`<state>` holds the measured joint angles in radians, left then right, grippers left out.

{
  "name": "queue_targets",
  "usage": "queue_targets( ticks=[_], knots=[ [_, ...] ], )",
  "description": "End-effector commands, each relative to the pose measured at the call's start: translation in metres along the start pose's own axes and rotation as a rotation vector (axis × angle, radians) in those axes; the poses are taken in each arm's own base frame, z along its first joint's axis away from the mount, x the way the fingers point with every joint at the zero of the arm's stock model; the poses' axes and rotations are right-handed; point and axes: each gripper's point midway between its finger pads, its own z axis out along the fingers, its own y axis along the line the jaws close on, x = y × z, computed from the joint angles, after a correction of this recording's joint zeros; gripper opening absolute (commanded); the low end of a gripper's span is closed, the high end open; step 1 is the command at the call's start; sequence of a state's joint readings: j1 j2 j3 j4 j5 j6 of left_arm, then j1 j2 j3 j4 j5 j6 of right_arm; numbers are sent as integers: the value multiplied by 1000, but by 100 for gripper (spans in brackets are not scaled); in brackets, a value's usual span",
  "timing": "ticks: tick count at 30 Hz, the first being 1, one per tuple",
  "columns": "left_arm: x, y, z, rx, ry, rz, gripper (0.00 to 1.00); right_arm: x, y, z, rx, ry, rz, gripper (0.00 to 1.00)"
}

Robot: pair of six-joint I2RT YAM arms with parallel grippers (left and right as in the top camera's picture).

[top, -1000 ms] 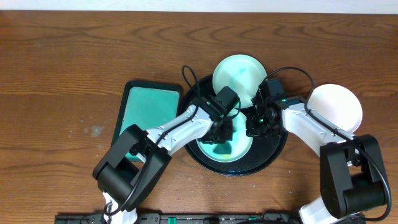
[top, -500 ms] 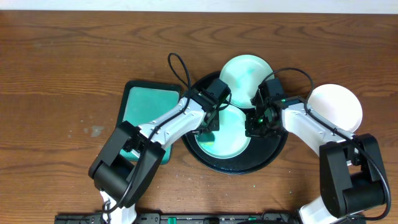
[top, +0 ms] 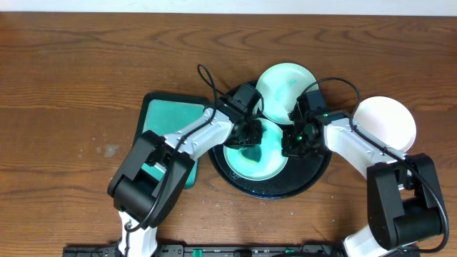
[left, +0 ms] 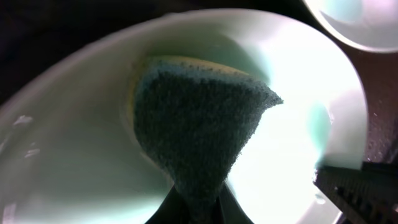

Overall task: Clean dirty plates on tray and stack at the side
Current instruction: 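Scrub the held green plate with the sponge in the left gripper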

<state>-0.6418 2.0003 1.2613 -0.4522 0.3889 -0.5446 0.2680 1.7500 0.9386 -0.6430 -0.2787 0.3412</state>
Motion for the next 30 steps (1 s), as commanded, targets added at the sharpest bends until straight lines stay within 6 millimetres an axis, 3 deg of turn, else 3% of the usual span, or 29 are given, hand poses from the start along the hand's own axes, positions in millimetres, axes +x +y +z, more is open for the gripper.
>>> queue_targets(
  ticks=[1, 13, 20, 23, 26, 30],
  knots=[
    [49, -17, 32, 74, 184, 53, 7, 7, -29, 15, 140, 22, 15, 1],
    [74, -48, 21, 284, 307, 196, 7, 7, -29, 15, 141, 22, 15, 1],
    [91, -39, 16, 271, 378, 214, 8, 7, -29, 15, 140, 23, 15, 1],
    [86, -24, 19, 184, 364, 148, 7, 7, -29, 15, 140, 23, 15, 1],
    [69, 10, 17, -10, 282, 6, 7, 7, -29, 15, 141, 24, 15, 1],
    [38, 52, -4, -225, 123, -78, 7, 8, -30, 15, 142, 26, 16, 1]
  ],
)
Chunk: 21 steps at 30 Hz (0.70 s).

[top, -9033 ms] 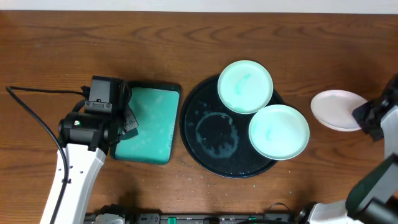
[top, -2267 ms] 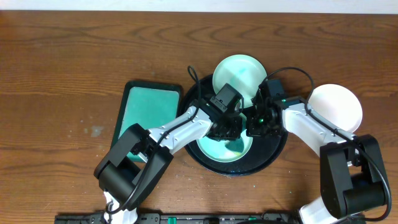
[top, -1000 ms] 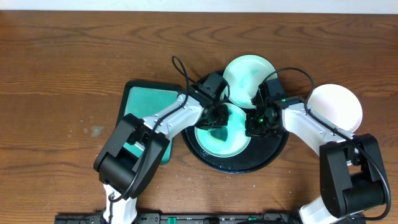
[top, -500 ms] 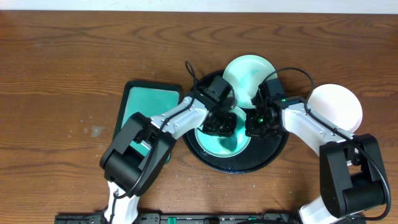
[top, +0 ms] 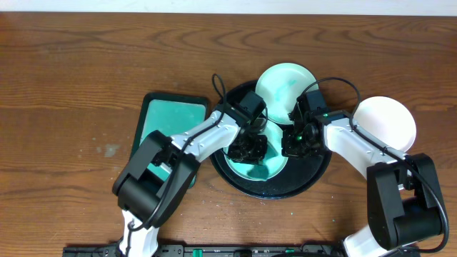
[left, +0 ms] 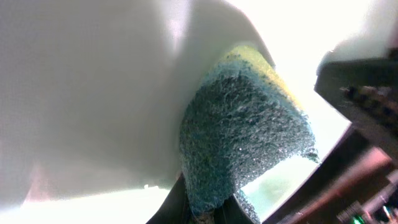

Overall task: Clean dirty plates on tray and stack at the side
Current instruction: 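Scrub the held green plate with the sponge in the left gripper, then return the sponge to the sponge tray with the left gripper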

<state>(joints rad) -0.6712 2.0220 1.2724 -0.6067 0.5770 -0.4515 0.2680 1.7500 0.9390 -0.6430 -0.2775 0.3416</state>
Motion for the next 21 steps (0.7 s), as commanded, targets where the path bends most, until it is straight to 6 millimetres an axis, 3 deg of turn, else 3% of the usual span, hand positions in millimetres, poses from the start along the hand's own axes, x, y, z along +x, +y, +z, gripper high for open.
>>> queue_targets(
  ticks=[1, 8, 11, 13, 15, 18, 21],
  knots=[
    [-18, 82, -30, -371, -177, -188, 7, 8, -29, 15, 141, 27, 15, 1],
    [-40, 132, -72, -622, -366, -278, 7, 8, -29, 15, 141, 26, 15, 1],
    [-46, 135, -77, -641, -406, -280, 7, 8, -29, 15, 141, 26, 15, 1],
    [-52, 115, -65, -525, -382, -241, 7, 8, -29, 15, 141, 26, 15, 1],
    [-47, 83, -44, -339, -294, -190, 7, 8, -29, 15, 141, 26, 15, 1],
    [-32, 35, -18, -103, -166, -94, 7, 7, -29, 15, 140, 25, 15, 1],
    [-17, 9, 8, -17, -85, -36, 7, 7, -29, 15, 140, 25, 15, 1]
  ],
)
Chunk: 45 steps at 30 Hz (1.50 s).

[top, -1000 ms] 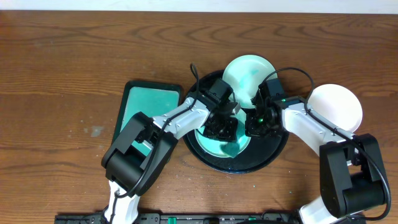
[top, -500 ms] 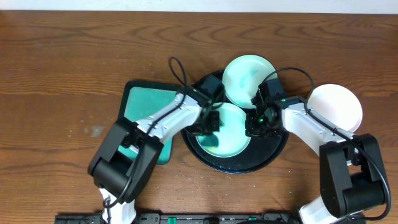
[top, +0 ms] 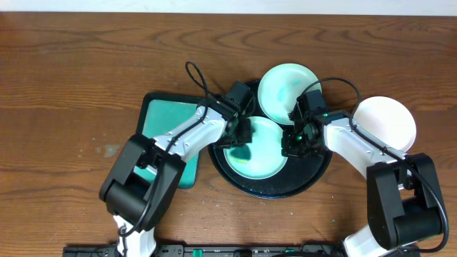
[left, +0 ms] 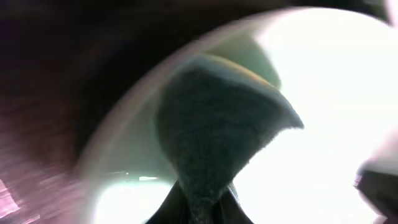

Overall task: Clean dirty plates on tray and stack at the side
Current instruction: 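Return the sponge to the sponge tray with the left gripper, then lift the green plate with the right gripper and tilt it over the sponge tray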

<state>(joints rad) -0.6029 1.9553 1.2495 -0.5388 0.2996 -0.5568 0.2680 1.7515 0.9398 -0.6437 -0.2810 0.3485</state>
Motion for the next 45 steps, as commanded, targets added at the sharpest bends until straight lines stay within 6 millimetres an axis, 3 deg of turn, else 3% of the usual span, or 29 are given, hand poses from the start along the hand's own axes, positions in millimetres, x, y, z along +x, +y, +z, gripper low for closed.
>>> queue_targets(
  ticks=[1, 4, 9, 19, 23, 30, 33, 34, 36, 39, 42, 45],
  knots=[
    [52, -42, 33, 173, 202, 102, 8, 7, -30, 15, 143, 23, 8, 1],
    [72, -59, 43, 214, 247, 176, 7, 7, -30, 14, 143, 23, 8, 1],
    [75, -73, 35, 290, 267, 235, 7, 7, -30, 14, 143, 23, 8, 1],
    [75, -66, 22, 276, 264, 290, 7, 7, -30, 14, 143, 24, 8, 1],
    [54, -37, -2, 120, 161, 265, 7, 7, -30, 15, 143, 22, 8, 1],
    [-3, 19, -86, -100, -136, 159, 7, 7, -30, 15, 143, 22, 8, 1],
    [-23, 56, -125, -145, -228, 52, 7, 6, -30, 15, 142, 20, 8, 1],
    [-25, 63, -130, -152, -236, 29, 7, 6, -30, 15, 142, 20, 7, 1],
    [-32, 96, -143, -198, -256, -86, 7, 6, -30, 15, 142, 20, 7, 1],
    [-33, 142, -145, -246, -236, -221, 7, 6, -30, 15, 142, 19, 7, 1],
    [-25, 174, -135, -277, -194, -301, 7, 4, -29, 15, 138, 9, 5, 1],
    [-16, 192, -119, -301, -136, -333, 7, 1, -28, 15, 134, -2, 2, 1]
  ],
)
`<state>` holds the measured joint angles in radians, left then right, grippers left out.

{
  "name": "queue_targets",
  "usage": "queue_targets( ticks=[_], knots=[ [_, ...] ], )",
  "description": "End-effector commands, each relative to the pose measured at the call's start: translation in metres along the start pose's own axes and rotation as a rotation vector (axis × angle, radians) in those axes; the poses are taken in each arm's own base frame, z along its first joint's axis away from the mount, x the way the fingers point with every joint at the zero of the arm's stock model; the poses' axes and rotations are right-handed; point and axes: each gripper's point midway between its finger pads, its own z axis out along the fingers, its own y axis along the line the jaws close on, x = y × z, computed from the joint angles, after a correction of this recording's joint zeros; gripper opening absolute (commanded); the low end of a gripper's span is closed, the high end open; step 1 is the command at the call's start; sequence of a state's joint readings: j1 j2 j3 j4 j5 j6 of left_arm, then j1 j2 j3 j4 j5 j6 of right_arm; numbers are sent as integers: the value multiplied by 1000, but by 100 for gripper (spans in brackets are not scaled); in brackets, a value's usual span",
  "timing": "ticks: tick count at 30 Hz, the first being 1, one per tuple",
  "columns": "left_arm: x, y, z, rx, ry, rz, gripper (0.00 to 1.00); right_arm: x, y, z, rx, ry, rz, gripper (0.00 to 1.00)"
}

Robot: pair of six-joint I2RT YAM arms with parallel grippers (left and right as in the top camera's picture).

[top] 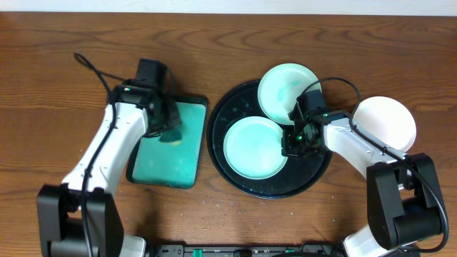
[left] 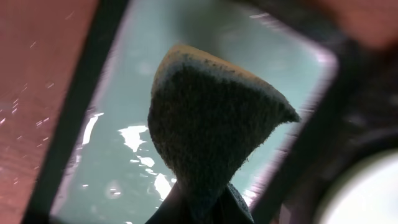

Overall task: Clean dirty plates on tray and stack at the side
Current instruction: 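Lift the green plate with the right gripper and tilt it over the sponge tray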

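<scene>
My left gripper is shut on a blue and yellow sponge and hangs over the green rectangular basin of water, near its far right part. On the round black tray lie two pale green plates. The near plate looks evenly clean. The far plate carries green smears. My right gripper sits at the near plate's right rim, shut on it as far as the overhead view shows.
A white plate lies on the wooden table to the right of the black tray. In the left wrist view the basin's dark rim and the black tray's edge flank the sponge. Cables arch over both arms.
My left gripper has moved with the sponge from the near plate's left side on the black tray to over the green basin at the left. The right gripper and both plates kept their places.
The sponge in my left gripper was pressed on the near plate's middle, then lower on that plate, then at its left rim, while the right gripper stayed at the plate's right rim. The green film on that plate has gone, and the sponge is now over the basin.
</scene>
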<state>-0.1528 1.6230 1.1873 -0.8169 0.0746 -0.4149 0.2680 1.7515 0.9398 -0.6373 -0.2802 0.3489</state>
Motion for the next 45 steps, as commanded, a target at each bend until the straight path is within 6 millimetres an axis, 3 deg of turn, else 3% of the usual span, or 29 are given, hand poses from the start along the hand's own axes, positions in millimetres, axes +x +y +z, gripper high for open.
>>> queue_targets(
  ticks=[1, 4, 8, 9, 11, 16, 21, 24, 28, 32, 37, 45],
  knots=[
    [17, 22, 29, -71, 89, -14, 7, 2, -28, 15, 134, 1, 2, 1],
    [24, 26, 39, -87, 123, -1, 11, 0, -27, 15, 130, -7, 1, 1],
    [19, 23, 30, -70, 96, -1, 38, 0, -23, 11, 112, -2, 1, 1],
    [15, 19, 18, -47, 68, -1, 50, -2, -19, 3, 109, -12, -2, 1],
    [11, 16, 0, -24, 26, 0, 57, -8, -12, -13, 103, -51, -17, 1],
    [4, 11, -47, 39, -101, 3, 63, -30, 24, -66, 39, -221, -101, 1],
    [4, 9, -107, 122, -270, 6, 72, -59, 79, -134, -25, -494, -261, 1],
    [7, 10, -139, 170, -367, 8, 75, -71, 118, -159, -55, -651, -385, 1],
    [14, 13, -167, 211, -452, 10, 77, -76, 161, -163, -79, -765, -479, 1],
    [20, 15, -187, 241, -512, 11, 77, -80, 202, -141, -48, -843, -598, 1],
    [22, 16, -194, 251, -534, 12, 77, -76, 239, -113, 21, -912, -768, 1],
    [21, 16, -190, 245, -521, 12, 77, -57, 264, -142, 213, -1093, -874, 1]
  ],
)
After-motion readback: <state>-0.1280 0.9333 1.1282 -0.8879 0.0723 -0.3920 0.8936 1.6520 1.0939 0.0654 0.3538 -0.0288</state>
